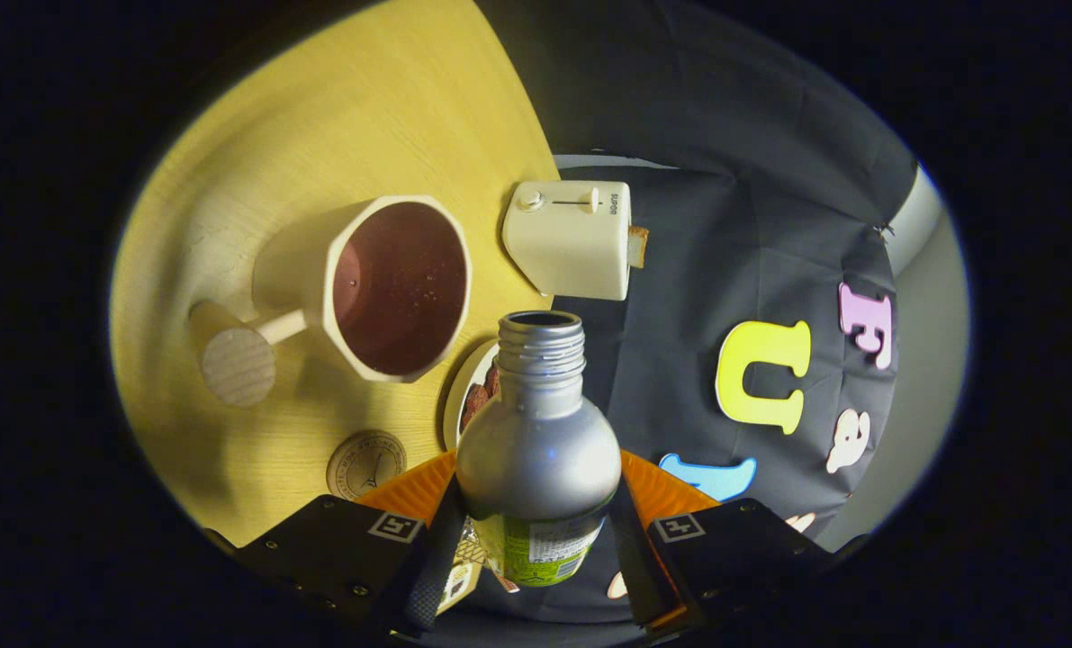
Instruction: Take the bottle from table, then pour the juice into the cup, finally place the bottle on the coaster
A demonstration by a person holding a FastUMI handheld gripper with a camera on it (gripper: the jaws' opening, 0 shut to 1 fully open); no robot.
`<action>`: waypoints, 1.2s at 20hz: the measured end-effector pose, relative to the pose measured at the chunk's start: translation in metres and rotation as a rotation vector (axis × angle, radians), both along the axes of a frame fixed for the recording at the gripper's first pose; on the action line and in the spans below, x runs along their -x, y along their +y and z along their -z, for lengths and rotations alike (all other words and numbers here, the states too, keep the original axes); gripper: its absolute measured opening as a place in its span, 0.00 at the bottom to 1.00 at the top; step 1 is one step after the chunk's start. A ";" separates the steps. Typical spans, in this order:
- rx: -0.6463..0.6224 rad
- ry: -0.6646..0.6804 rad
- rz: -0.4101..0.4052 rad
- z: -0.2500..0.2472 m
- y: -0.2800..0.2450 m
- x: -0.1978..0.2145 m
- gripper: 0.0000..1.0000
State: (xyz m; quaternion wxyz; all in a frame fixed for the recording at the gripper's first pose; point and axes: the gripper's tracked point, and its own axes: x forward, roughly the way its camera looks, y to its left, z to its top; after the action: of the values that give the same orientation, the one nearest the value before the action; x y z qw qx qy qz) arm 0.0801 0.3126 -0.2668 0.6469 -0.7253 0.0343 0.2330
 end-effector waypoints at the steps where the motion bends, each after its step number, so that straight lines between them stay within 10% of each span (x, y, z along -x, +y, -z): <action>1: -0.030 0.002 0.013 -0.001 -0.001 -0.001 0.78; 24: -0.871 0.178 0.363 -0.037 -0.033 -0.002 0.78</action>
State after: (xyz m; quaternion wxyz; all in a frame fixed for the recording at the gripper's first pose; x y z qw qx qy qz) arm 0.0824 0.2792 -0.2300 0.9154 -0.3461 0.1149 0.1703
